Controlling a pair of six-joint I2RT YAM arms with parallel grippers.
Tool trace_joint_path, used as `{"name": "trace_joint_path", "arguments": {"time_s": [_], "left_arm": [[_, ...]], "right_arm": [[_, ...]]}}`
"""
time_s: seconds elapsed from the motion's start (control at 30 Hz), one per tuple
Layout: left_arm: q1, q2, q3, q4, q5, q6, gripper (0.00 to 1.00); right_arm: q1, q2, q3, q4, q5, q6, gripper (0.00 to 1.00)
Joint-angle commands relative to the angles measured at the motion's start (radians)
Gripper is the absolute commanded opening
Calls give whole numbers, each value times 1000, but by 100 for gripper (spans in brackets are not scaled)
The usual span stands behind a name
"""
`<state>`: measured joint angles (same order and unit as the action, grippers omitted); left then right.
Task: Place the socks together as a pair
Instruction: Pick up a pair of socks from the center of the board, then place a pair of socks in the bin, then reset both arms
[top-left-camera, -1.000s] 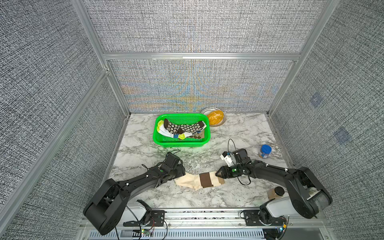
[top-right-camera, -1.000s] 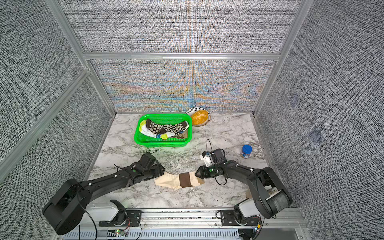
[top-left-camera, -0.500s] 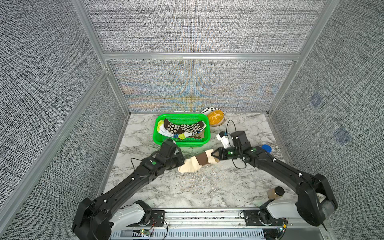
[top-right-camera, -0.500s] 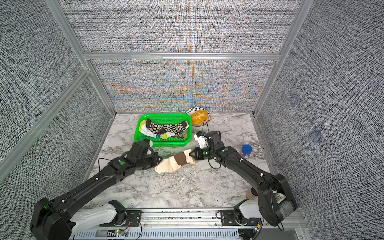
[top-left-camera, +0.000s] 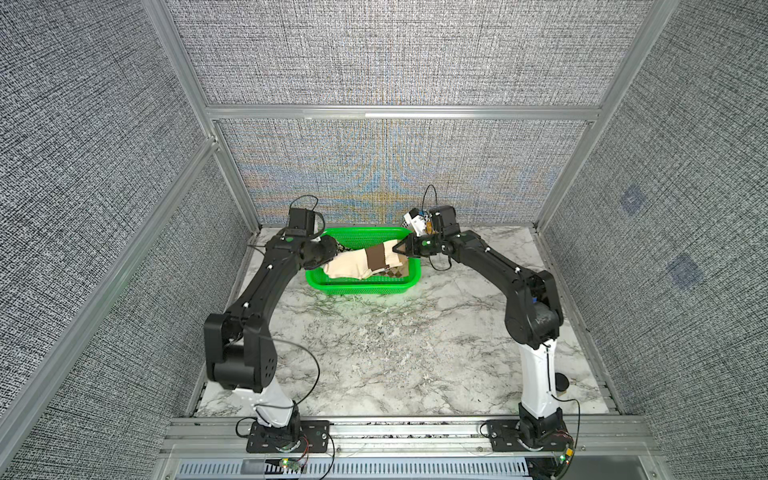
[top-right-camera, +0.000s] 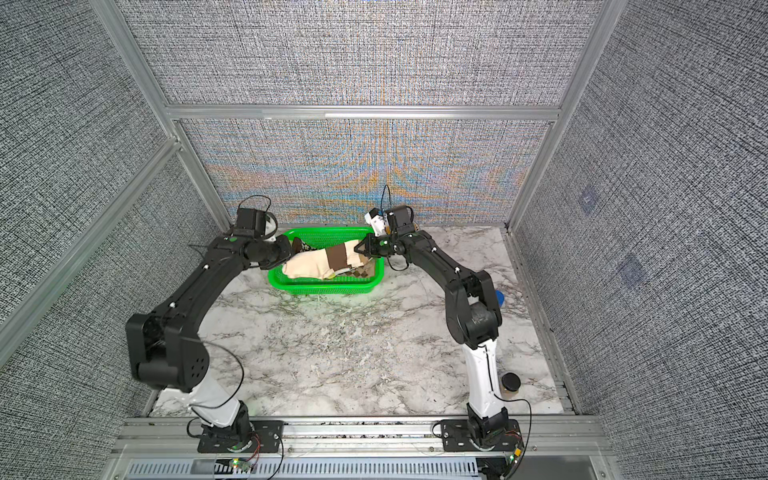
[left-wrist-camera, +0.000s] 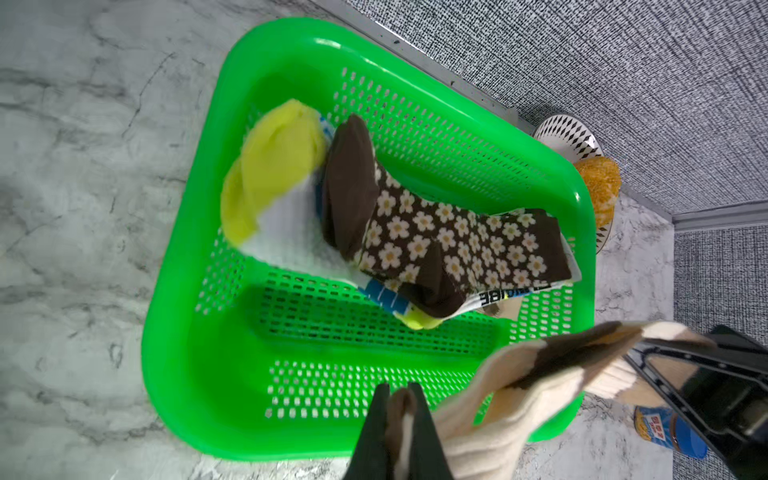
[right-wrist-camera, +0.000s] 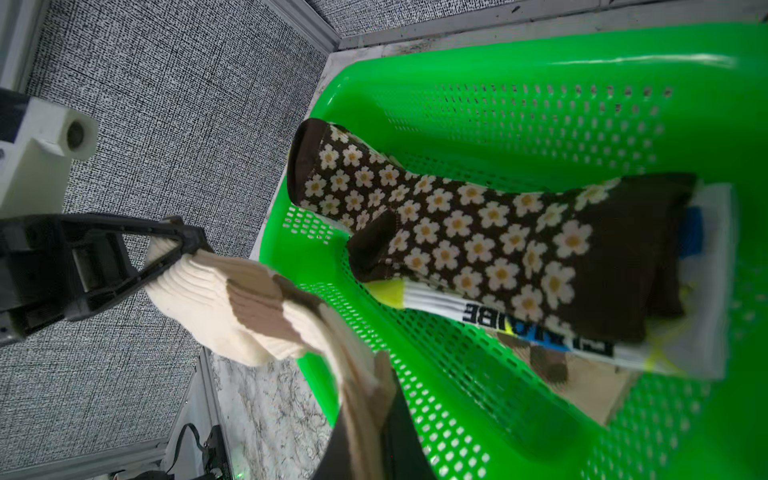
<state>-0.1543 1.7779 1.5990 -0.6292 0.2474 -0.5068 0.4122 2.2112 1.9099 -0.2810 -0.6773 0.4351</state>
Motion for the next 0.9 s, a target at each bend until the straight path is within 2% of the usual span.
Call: {"name": "trace_joint_path", "arguments": {"time_s": [0.0,0.1,0.13,0.2,0.23,0.27,0.33,0.37,0.4,0.5,0.57,0.67,0.7,0.77,0.87], "left_arm": [[15,132,160,-106,82,111,2],[19,260,256,-99,81,108,2],[19,298,288,-105,76,108,2],[19,354,338,-120,66,109,9],[19,371,353,-128,62,110,18],[19,375,357,-126,61,110,33],[19,341,347,-110,49,106,53],[18,312,336,-101,38,99,79],[18,280,331,-101,25,99,97],[19,128,298,-111,-75,104,99],[21,13,259,-129,-180,90,99],[27,-182,135,-143,-263,115,99],[27,-255,72,-123,-282,113,99],[27,-453,-148,-35,-334,98,99],[27,-732,-490,121,-433,112,99]], "right_arm": [[-13,98,123,-13,-63,52,0],[-20,198,220,9,-76,97,1],[-22,230,254,-1,-74,106,6],[-28,265,302,-31,-73,101,24],[-31,264,307,-44,-66,94,38],[-33,247,300,-51,-52,75,49],[-42,190,263,-56,-18,34,65],[-50,150,235,-59,-1,13,71],[-59,106,201,-62,10,-9,74],[-84,-107,-9,-37,85,-74,84],[-95,-294,-230,45,183,-102,94],[-136,-524,-464,67,279,-154,97],[-155,-592,-536,64,303,-168,97],[-194,-767,-717,99,375,-202,98],[-221,-1032,-1033,242,617,-246,98]]}}
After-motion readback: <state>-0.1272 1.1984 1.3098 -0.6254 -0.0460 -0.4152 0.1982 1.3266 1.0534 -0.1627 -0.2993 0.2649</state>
